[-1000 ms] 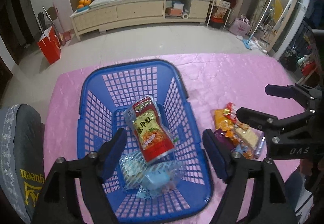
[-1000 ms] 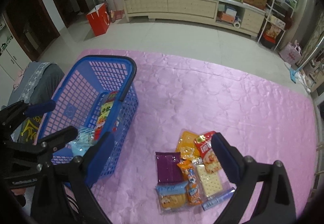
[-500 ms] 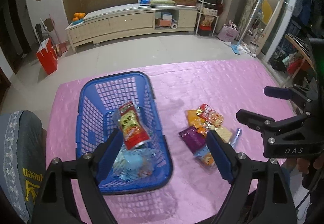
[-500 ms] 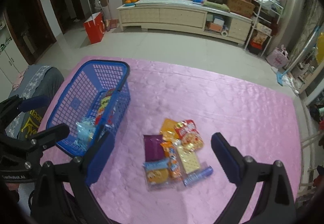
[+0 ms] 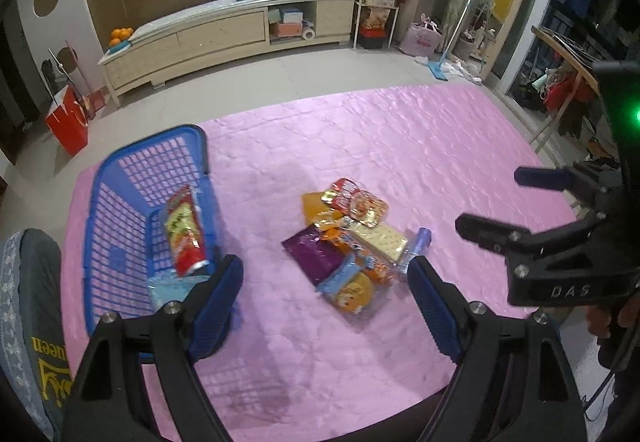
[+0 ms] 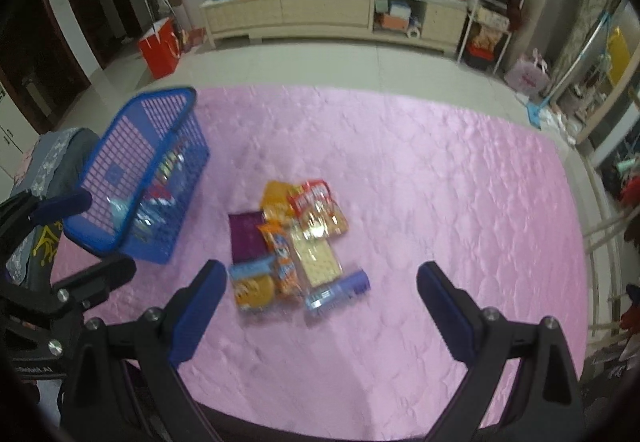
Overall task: Organize snacks
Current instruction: 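Move both open tools back over the remaining snack pile, then grasp the blue cartoon cake packet with the left tool while the right tool grasps the blue tube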
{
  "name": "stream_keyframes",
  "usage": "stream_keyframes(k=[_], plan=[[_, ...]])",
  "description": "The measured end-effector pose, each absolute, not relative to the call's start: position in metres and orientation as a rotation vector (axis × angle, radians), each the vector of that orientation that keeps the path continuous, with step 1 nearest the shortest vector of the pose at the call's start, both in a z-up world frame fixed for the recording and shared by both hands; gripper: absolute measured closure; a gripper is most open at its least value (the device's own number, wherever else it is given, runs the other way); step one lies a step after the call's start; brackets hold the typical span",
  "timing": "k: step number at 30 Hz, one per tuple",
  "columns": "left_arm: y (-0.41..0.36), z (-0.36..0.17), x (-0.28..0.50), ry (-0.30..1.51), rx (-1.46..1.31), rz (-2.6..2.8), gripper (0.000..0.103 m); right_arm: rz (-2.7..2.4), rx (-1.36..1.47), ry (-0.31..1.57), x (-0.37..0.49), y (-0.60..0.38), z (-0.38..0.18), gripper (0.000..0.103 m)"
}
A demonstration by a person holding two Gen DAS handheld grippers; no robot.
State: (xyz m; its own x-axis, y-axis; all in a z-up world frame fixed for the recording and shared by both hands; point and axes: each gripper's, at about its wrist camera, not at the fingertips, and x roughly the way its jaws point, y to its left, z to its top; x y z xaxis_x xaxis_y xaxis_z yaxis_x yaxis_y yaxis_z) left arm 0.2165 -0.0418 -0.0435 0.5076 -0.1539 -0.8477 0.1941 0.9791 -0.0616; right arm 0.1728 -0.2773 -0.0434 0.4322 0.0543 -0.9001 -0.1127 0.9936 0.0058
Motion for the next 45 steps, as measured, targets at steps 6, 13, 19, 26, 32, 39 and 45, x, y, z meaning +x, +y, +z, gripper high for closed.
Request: stream_keyframes(k=[6,13,19,26,32,39,45], plan=[[-0.066,-0.074,0.218,1.073,0.064,-0.225,0.02,0.117,-0.053,1.16,0.166,-0.294,-0.072,0.005],[-0.078,-0.121,0.221,1.154,0.126,-0.237,0.02,0.125,-0.045,1.222,0.164,-0.31,-0.109,0.005],[-0.074,-0.162,0.229,1.242,0.055,-0.202,0.02,0.114,-0.028,1.272,0.168,-0.319,-0.14,0.005],[-0.067,-0.201,0.247,1.354,-0.113,-0.114,0.02,0.114,-0.019,1.306,0.174,-0.321,-0.167,0.005],[-0.07,-0.216,0.264,1.372,-0.169,-0.088,0.02,0.113,0.01,1.327,0.179,-0.328,-0.181,0.005],[-0.071,-0.231,0.276,1.4,-0.207,-0.036,0.02,0.1,0.046,1.336,0.176,-0.344,-0.188,0.005],[-0.075,-0.24,0.278,1.374,-0.166,-0.022,0.02,0.079,0.081,1.351,0.166,-0.36,-0.192,0.005]])
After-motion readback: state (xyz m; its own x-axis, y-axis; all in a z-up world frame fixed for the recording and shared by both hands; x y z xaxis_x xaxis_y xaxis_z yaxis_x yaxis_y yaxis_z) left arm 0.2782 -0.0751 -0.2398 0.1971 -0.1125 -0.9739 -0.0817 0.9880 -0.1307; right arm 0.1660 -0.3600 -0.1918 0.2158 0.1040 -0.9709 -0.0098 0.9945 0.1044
